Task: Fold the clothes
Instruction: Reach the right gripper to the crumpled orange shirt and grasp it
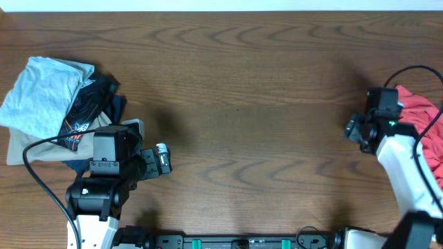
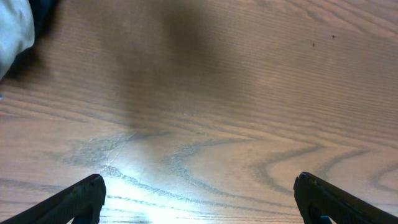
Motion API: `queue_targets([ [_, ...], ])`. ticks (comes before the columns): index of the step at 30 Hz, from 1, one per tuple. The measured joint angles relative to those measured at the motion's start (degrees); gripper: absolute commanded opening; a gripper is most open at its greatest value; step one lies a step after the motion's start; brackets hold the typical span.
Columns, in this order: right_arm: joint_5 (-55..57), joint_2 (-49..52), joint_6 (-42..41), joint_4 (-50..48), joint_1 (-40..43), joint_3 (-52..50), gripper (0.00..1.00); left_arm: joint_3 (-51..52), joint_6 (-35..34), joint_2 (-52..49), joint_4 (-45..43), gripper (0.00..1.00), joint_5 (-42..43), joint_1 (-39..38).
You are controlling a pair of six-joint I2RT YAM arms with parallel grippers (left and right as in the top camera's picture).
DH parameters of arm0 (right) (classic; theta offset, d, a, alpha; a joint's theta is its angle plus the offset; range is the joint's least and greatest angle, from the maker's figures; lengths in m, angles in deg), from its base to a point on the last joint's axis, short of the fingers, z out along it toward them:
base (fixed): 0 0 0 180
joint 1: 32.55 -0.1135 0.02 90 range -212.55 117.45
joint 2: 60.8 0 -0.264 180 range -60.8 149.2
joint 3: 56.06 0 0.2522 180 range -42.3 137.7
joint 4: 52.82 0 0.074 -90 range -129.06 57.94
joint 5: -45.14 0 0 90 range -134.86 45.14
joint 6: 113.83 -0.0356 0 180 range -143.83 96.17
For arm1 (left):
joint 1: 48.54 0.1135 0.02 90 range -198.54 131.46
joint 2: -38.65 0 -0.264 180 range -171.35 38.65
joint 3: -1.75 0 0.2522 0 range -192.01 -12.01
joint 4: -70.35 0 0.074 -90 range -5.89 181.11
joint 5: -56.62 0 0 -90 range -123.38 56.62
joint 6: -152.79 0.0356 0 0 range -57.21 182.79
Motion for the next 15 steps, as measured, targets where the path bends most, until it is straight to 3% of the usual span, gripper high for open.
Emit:
queue_targets([
  [12,2.4,9.0,-1.5,-3.2,12.8,0.0,0.7,0.0,0.0,-0.2,0.0,0.98,0.0,0.0],
  [15,2.2,10.3,-2.2,-3.4,15.0,0.0,0.68,0.0,0.0,-0.2,0.0,0.98,0.0,0.0],
])
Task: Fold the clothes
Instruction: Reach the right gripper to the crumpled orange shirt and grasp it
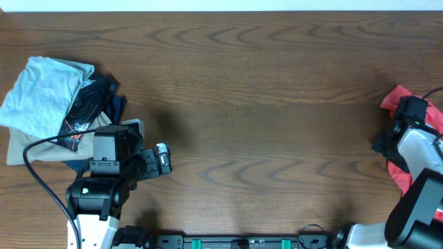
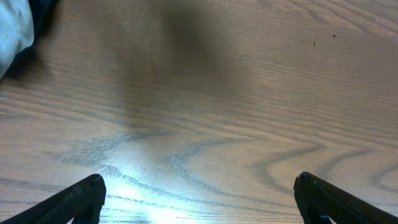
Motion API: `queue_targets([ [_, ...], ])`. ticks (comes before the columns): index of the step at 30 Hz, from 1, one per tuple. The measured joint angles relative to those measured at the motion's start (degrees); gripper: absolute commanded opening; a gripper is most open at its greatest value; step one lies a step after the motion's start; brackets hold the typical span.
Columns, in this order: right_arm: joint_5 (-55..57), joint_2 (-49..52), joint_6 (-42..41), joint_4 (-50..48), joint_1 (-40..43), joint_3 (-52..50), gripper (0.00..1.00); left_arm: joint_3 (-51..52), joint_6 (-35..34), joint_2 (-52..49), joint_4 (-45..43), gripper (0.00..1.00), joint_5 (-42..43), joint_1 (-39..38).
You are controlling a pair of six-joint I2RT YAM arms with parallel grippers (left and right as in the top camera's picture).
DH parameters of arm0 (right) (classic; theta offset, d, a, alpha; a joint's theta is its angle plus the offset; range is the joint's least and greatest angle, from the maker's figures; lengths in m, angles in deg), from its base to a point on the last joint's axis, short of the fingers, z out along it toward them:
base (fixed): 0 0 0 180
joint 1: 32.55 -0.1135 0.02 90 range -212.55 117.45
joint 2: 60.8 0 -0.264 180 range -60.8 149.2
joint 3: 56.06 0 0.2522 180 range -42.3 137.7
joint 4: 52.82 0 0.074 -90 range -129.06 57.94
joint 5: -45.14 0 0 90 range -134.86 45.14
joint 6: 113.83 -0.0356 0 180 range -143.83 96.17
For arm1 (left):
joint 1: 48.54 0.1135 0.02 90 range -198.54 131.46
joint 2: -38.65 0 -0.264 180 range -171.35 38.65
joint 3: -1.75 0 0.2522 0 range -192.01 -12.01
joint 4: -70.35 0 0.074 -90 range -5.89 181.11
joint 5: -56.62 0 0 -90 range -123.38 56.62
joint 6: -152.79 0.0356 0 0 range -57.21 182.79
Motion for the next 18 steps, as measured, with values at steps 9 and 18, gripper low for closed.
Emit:
queue_targets([
  [9,-2.8,5.2,-0.6,-1.8,2.2,0.2,0.01,0.0,0.0,0.0,0.0,0.98,0.0,0.0],
  [18,-25.5,5.2,4.3,-4.2,1.0,3.7,0.01,0.0,0.0,-0.3,0.0,0.98,0.0,0.0],
])
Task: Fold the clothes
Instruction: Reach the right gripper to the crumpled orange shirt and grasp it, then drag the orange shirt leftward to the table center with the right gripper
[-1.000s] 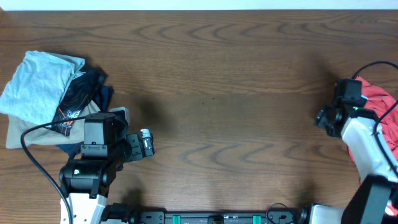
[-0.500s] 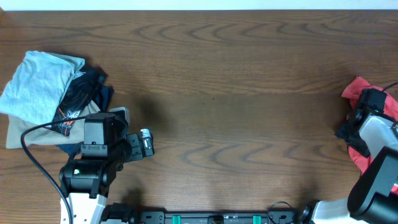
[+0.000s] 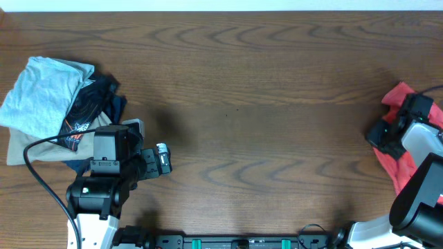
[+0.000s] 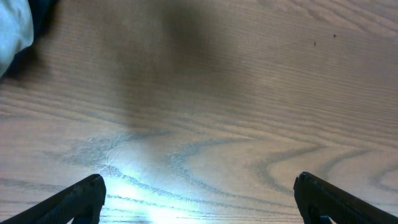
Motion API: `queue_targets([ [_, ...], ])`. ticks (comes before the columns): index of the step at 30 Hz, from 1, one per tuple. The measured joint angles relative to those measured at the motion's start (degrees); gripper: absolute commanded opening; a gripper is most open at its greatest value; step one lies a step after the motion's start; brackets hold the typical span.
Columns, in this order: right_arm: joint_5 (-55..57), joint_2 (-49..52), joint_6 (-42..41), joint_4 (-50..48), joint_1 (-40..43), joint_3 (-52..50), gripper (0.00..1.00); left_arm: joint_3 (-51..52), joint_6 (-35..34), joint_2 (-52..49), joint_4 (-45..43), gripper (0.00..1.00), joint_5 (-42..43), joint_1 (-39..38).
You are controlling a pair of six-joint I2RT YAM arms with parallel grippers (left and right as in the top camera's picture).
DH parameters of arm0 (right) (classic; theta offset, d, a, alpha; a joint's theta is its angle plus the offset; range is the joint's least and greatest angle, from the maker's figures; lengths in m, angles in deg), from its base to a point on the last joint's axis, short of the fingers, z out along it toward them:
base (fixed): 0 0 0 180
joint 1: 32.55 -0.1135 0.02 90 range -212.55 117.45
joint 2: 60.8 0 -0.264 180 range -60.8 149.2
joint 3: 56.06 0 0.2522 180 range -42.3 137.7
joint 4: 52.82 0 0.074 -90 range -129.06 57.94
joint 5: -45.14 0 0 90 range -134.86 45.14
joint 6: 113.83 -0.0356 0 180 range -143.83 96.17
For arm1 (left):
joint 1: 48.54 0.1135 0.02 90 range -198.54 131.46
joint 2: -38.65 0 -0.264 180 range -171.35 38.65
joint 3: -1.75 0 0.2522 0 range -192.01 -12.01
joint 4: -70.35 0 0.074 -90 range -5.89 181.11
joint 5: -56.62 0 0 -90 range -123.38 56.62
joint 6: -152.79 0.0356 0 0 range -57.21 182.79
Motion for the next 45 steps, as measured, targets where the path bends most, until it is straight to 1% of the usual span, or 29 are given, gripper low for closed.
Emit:
queue_targets([
  [2,-7.2,-0.2,1.9,0.2,-2.2,1.9,0.01,0.0,0.0,-0.3,-0.1,0.98,0.0,0.0],
  [5,-15.3,-1.3,3.9,-0.3,-8.3,5.1,0.01,0.0,0.0,-0.8,-0.8,0.98,0.0,0.0],
  [7,-18.9,-2.6,4.5,-1.6,-13.6,7.3,0.01,0.0,0.0,-1.0,-1.0,0.98,0.0,0.0],
  [11,-22.1,-4.7,5.2,-6.0,-23.3,11.6,0.02,0.0,0.0,-1.6,-1.6,0.98,0.0,0.0],
  [13,-21.7,-5.5,4.8,-7.9,-27.6,13.6,0.29,0.0,0.0,-1.9,-2.0,0.98,0.0,0.0],
  [16,-18.5,-6.2,4.1,-8.4,-32.1,15.0,0.72,0.0,0.0,-2.2,-2.1,0.98,0.0,0.0],
  [17,-17.3,-6.3,4.0,-7.8,-33.0,15.1,0.84,0.0,0.0,-2.2,-2.1,0.98,0.0,0.0],
  [18,-15.6,-6.4,3.8,-6.5,-33.7,15.1,0.93,0.0,0.0,-2.3,-2.1,0.98,0.0,0.0],
  [19,-14.3,-6.4,3.8,-5.0,-34.0,15.1,0.99,0.0,0.0,-2.3,-2.1,0.98,0.0,0.0],
  [22,-9.0,-6.4,3.7,1.2,-33.8,15.1,0.99,0.0,0.0,-2.4,-2.3,0.98,0.0,0.0],
  [28,2.4,-6.4,2.0,18.1,-31.9,15.1,0.99,-0.1,0.0,-2.4,-2.6,0.98,0.2,0.0],
  [31,4.1,-6.4,1.8,23.6,-30.0,15.1,0.99,-0.2,0.0,-2.4,-3.1,0.98,0.2,0.0],
  [33,3.3,-6.4,2.1,25.3,-29.2,15.1,0.99,-0.2,0.0,-2.4,-3.3,0.98,0.2,0.0],
  [35,0.9,-6.4,3.2,25.4,-29.0,15.0,0.97,-0.2,0.0,-2.4,-3.3,0.98,0.2,0.0],
  [38,-2.2,-6.4,5.3,23.0,-29.4,13.8,0.93,-0.2,0.0,-2.4,-3.3,0.98,0.2,0.0],
  [42,-4.2,-6.3,7.2,16.2,-32.3,10.0,0.86,-0.2,-0.5,-2.9,-3.3,0.98,0.2,0.0],
  [44,-4.8,-5.8,7.6,12.0,-33.6,8.0,0.83,-0.2,-1.3,-3.4,-3.3,0.98,0.2,0.0],
  [45,-5.1,-5.4,7.8,9.8,-34.1,6.8,0.83,-0.2,-1.5,-3.6,-3.3,0.98,0.2,0.0],
])
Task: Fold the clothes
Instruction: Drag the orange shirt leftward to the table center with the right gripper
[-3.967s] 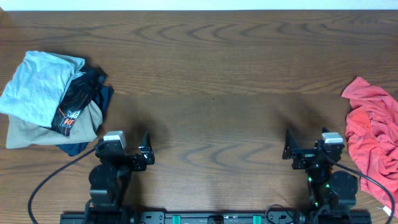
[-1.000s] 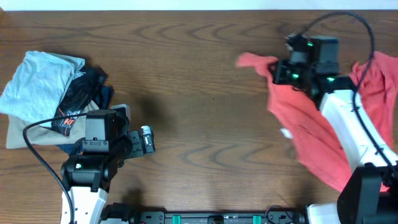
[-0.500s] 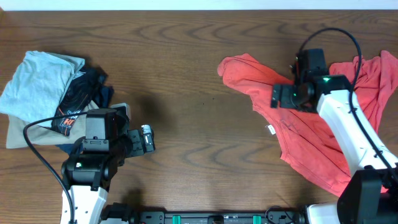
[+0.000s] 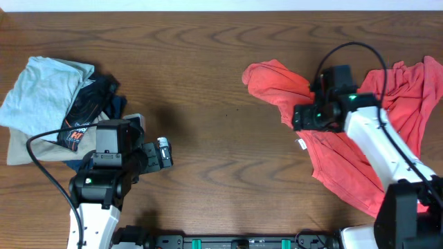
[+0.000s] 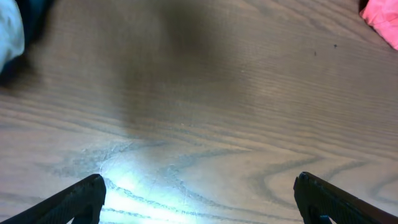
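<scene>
A red garment (image 4: pixel 360 149) lies spread over the right half of the table, with one bunched end reaching to the middle (image 4: pixel 273 79). My right gripper (image 4: pixel 302 116) sits on its left part, shut on a gathered fold. My left gripper (image 5: pixel 199 182) hovers over bare wood near the front left, open, with nothing between its dark fingers (image 5: pixel 84 198). A corner of the red garment (image 5: pixel 380 12) shows at the top right of the left wrist view.
A pile of clothes lies at the far left: a light blue shirt (image 4: pixel 41 93) on top, a black printed garment (image 4: pixel 90 104) and a beige piece (image 4: pixel 24 149) under it. The left arm's base (image 4: pixel 97 187) stands just in front of the pile.
My right gripper was at the table's far right edge on bunched red cloth. It is now left of there, near the middle, with the garment spread across the right side. The left arm shifted slightly.
My right gripper first hung beside the red cloth heaped at the right edge. Then it was down on that cloth at the edge, and stayed there bunching it. Now it holds the garment well inside the table. My left gripper stayed open throughout.
</scene>
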Motion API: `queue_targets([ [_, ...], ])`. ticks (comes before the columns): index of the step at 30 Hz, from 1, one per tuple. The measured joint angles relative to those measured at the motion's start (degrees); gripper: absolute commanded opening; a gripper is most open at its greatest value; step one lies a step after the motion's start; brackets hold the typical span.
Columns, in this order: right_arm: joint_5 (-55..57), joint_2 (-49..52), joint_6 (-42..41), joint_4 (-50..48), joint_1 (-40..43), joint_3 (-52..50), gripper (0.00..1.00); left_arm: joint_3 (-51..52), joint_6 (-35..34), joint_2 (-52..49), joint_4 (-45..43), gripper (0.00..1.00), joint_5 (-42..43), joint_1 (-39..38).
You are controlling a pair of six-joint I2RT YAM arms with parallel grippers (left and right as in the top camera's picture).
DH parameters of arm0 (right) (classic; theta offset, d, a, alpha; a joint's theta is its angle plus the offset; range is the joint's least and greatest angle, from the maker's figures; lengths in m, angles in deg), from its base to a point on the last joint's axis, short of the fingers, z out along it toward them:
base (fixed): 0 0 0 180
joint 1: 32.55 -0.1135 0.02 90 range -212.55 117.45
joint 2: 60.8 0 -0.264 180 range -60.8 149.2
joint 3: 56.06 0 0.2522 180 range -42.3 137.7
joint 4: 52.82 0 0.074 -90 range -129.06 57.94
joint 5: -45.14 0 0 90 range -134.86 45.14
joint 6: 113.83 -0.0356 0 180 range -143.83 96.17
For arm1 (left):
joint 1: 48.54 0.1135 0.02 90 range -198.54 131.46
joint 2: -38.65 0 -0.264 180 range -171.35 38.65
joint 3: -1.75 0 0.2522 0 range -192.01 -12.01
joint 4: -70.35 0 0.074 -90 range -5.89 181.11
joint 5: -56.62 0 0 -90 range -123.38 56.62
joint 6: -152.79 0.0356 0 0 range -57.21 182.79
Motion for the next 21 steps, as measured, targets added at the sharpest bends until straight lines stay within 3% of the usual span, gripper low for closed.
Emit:
queue_targets([
  [9,-0.9,3.4,0.7,-17.7,-4.9,-7.3,0.79,0.0,-1.7,-3.7,0.0,0.98,0.0,0.0],
  [14,-1.1,6.0,1.0,-21.9,-6.1,-8.3,0.72,0.0,-2.3,-5.8,0.0,0.98,0.0,0.0],
  [16,-1.2,7.1,1.1,-22.9,-6.3,-8.3,0.66,0.0,-2.4,-6.5,0.0,0.98,0.0,0.0],
  [21,0.0,9.2,1.8,-24.5,-6.2,-8.2,0.34,0.0,-2.4,-7.3,0.0,0.98,0.0,0.0],
])
